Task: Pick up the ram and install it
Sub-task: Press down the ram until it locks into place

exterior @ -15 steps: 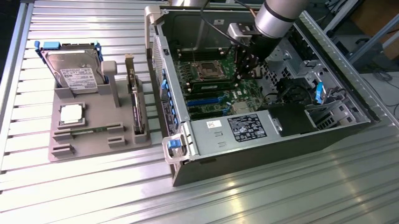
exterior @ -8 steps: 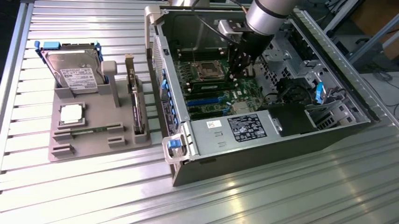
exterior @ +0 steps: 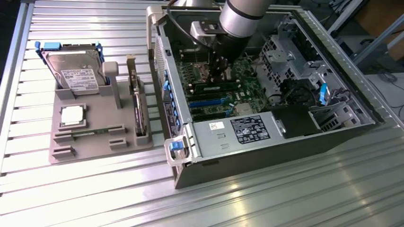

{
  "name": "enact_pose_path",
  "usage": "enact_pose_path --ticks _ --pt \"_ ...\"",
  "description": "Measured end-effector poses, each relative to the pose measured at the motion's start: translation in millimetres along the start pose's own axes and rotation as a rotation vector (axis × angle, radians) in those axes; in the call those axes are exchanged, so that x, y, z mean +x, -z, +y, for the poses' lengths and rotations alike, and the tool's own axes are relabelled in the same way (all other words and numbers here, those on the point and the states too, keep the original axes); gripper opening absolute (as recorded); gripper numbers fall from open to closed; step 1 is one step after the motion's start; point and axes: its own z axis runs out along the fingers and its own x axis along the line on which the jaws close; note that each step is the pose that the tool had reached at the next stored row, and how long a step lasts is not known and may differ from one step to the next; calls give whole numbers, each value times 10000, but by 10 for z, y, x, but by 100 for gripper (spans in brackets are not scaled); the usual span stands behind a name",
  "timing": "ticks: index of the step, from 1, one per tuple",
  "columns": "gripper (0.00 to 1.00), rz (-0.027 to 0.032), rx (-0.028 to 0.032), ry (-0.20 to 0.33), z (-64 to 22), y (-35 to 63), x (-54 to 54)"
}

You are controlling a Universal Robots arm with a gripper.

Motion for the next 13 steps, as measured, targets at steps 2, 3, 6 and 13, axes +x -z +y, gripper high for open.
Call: enact_pose_path --ticks 2,3,6,13 --pt "11 -52 5 3 141 -30 0" --pt "11 -60 5 4 141 -37 0" --pt "11 -78 0 6 137 -77 1" --pt "11 -163 -22 15 -107 77 -1"
